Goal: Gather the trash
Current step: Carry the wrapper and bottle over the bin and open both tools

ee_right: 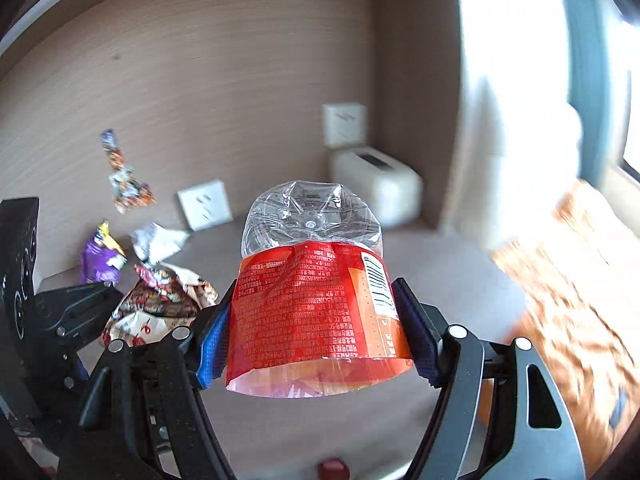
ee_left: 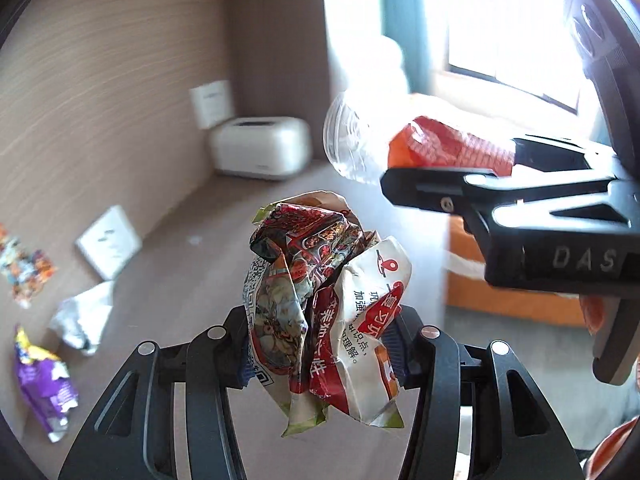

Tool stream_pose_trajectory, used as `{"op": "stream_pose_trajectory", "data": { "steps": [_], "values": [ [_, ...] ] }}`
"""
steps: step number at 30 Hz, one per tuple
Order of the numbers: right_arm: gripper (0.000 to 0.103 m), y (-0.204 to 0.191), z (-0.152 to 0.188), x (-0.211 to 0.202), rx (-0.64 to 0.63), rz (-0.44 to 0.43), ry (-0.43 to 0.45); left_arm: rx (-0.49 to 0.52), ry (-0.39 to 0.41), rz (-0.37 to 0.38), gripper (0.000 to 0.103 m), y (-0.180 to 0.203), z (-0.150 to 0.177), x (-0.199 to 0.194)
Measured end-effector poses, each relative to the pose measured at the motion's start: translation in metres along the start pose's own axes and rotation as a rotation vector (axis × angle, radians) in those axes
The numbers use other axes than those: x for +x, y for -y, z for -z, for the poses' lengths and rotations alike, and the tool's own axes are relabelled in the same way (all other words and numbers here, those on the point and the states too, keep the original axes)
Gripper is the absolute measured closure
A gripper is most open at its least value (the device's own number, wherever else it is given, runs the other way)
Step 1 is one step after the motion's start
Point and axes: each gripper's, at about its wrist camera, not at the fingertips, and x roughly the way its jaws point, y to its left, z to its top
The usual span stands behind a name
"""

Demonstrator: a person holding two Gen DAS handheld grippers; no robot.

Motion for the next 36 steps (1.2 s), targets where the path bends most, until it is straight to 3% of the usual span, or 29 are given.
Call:
{"op": "stream_pose_trajectory", "data": {
  "steps": [8, 15, 22, 31, 33, 34, 36],
  "values": [
    [0.030, 0.063, 0.088, -0.060, 0.167, 0.207, -0.096, 0.120, -0.084, 0.210, 0.054, 0.095, 0.028, 0.028],
    [0.030, 0.138, 0.153, -0.073, 0.277, 0.278, -0.154, 0.184, -0.165, 0.315, 0.053, 0.186, 0.050, 0.077],
    [0.030, 0.197, 0.218, -0.042, 0.374, 0.276, -0.219, 0.205, -0.245, 0.372, 0.053, 0.240, 0.085, 0.149],
    [0.029, 0.244, 0.327, 0.038, 0.430, 0.254, -0.342, 0.220, -0.362, 0.437, 0.052, 0.290, 0.173, 0.272],
    [0.027, 0.252, 0.350, 0.059, 0.439, 0.236, -0.366, 0.216, -0.390, 0.459, 0.038, 0.296, 0.188, 0.300],
    [0.021, 0.255, 0.360, 0.069, 0.441, 0.222, -0.391, 0.209, -0.408, 0.469, 0.006, 0.298, 0.196, 0.313],
    [0.004, 0.262, 0.381, 0.087, 0.442, 0.238, -0.422, 0.197, -0.434, 0.460, 0.005, 0.300, 0.212, 0.331]
  ]
}}
